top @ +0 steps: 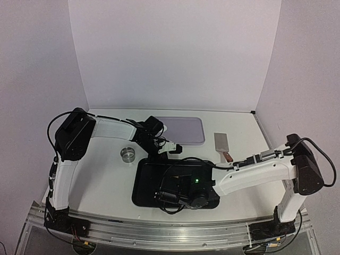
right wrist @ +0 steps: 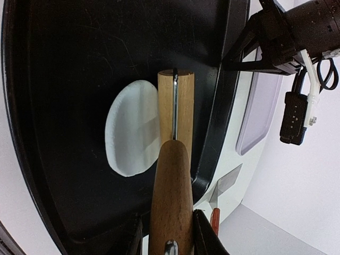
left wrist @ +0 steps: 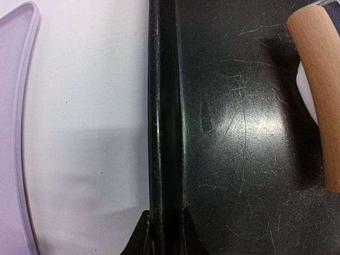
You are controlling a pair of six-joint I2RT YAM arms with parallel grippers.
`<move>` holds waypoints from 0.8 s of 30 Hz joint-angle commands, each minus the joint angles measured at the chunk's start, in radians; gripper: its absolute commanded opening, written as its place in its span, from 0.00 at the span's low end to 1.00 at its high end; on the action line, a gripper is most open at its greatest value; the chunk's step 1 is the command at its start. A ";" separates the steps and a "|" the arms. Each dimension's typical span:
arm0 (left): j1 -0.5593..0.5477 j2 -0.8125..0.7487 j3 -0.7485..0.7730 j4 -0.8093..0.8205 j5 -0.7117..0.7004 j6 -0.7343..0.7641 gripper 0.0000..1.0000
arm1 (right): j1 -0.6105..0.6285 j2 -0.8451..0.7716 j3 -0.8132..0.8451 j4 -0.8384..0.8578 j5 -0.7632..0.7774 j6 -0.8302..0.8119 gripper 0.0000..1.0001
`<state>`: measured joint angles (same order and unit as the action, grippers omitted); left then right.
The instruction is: Roll out the dumpling wrappers from the dough
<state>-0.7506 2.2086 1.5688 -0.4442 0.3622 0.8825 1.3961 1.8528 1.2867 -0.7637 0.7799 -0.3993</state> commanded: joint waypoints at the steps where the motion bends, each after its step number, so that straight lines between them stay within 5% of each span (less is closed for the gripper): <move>1: 0.010 0.020 -0.002 0.036 -0.131 0.092 0.00 | 0.037 -0.018 -0.083 -0.223 -0.117 0.075 0.00; 8: 0.010 0.022 -0.002 0.041 -0.126 0.088 0.00 | 0.102 -0.048 -0.038 -0.348 -0.109 0.152 0.00; 24: 0.010 0.014 0.004 0.038 -0.135 0.089 0.00 | -0.011 0.055 -0.002 -0.156 -0.143 0.043 0.00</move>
<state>-0.7506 2.2086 1.5688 -0.4445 0.3622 0.8822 1.3806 1.8715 1.3146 -0.8255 0.7900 -0.3500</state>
